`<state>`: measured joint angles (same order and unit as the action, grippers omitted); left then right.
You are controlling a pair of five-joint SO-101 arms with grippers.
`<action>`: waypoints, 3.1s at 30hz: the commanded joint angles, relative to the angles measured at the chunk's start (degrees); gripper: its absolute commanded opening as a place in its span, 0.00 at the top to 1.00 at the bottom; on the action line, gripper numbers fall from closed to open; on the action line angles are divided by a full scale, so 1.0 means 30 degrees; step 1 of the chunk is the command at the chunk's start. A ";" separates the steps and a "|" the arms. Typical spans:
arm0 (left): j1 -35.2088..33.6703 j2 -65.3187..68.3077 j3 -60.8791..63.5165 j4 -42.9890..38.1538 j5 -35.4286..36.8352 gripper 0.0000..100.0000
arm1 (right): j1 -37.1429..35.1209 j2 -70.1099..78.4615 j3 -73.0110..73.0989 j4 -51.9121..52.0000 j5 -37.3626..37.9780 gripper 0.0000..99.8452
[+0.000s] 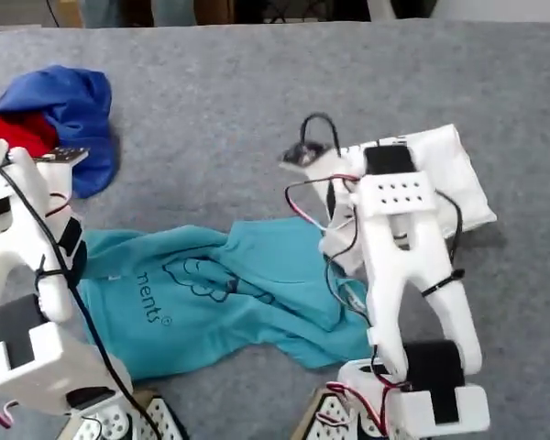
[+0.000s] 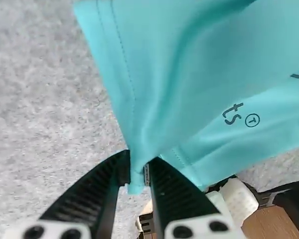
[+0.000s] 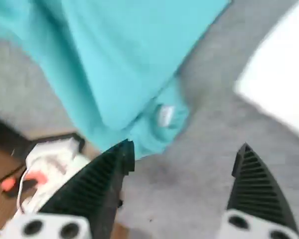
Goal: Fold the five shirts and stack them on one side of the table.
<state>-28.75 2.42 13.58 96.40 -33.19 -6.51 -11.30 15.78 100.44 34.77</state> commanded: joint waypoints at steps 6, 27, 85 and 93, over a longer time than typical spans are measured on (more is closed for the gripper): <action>0.1421 -0.0205 -0.0513 -0.0059 0.0967 0.97 | -0.2696 0.4557 -0.4557 -0.2432 -0.7355 0.69; 0.1421 -0.0088 -0.0513 -0.0088 0.1348 0.97 | -0.2696 1.4755 -1.0740 -0.3810 -1.0462 0.85; 0.1568 -0.0234 -0.1890 -0.0674 0.1670 0.97 | -0.1143 1.4286 -0.8659 -0.6593 -1.1897 0.99; 0.1538 -0.0996 -1.0593 0.1495 0.5656 0.97 | -0.1114 0.7575 -1.4139 -0.3692 -1.1839 0.99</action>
<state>-24.70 2.42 -5.85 98.86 -19.47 -9.93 22.11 -18.86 87.96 -0.40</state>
